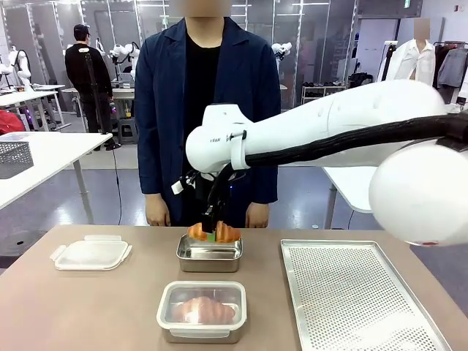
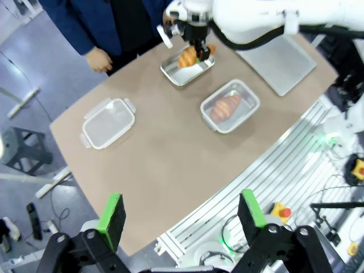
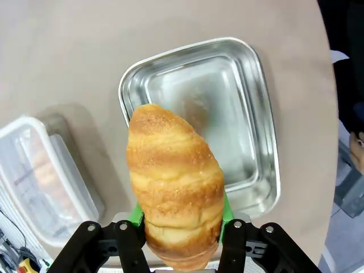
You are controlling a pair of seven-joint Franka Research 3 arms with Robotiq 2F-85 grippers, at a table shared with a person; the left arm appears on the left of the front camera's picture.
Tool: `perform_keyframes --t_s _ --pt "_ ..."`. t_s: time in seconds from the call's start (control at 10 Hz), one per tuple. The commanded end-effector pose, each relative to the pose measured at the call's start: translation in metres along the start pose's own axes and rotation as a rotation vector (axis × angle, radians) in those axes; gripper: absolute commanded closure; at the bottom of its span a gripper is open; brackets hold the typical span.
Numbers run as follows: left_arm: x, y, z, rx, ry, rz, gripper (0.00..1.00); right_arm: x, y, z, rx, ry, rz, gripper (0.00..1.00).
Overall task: Place the bread into the airtight container.
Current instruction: Pick up a Butter Roll and place it into an empty Airtight Container.
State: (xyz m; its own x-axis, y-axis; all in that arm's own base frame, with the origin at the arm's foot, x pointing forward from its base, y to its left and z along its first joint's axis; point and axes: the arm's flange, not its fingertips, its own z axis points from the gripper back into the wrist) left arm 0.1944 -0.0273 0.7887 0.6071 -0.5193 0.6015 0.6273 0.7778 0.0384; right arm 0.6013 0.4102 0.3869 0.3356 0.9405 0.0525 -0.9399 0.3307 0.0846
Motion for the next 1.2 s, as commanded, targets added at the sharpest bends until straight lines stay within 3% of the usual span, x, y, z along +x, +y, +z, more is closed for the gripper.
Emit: perform_keyframes --t_s 0.0,0.3,0.4,0.5,0.6,1.1 --pt "0.001 0.001 0.002 0.0 0.002 -0.014 0.0 0.015 0.002 -0.007 -0.031 0.047 -0.028 0.49" --pt "0.001 0.001 0.002 0.0 0.002 -0.014 0.0 0.017 -0.004 -0.026 -0.039 0.041 0.006 0.49" --pt "0.001 0.001 0.002 0.0 0.002 -0.014 0.0 0.017 -0.005 -0.026 -0.044 0.035 0.043 0.41" --pt "0.001 0.001 0.002 0.0 0.002 -0.014 0.0 0.018 -0.004 -0.025 -0.043 0.039 0.048 0.17" --pt "0.001 0.001 0.002 0.0 0.002 -0.014 0.0 0.018 -0.005 -0.025 -0.046 0.039 0.061 0.0" --pt "0.001 0.001 0.002 0.0 0.002 -0.014 0.0 0.009 -0.007 -0.02 -0.048 0.025 0.096 0.0"
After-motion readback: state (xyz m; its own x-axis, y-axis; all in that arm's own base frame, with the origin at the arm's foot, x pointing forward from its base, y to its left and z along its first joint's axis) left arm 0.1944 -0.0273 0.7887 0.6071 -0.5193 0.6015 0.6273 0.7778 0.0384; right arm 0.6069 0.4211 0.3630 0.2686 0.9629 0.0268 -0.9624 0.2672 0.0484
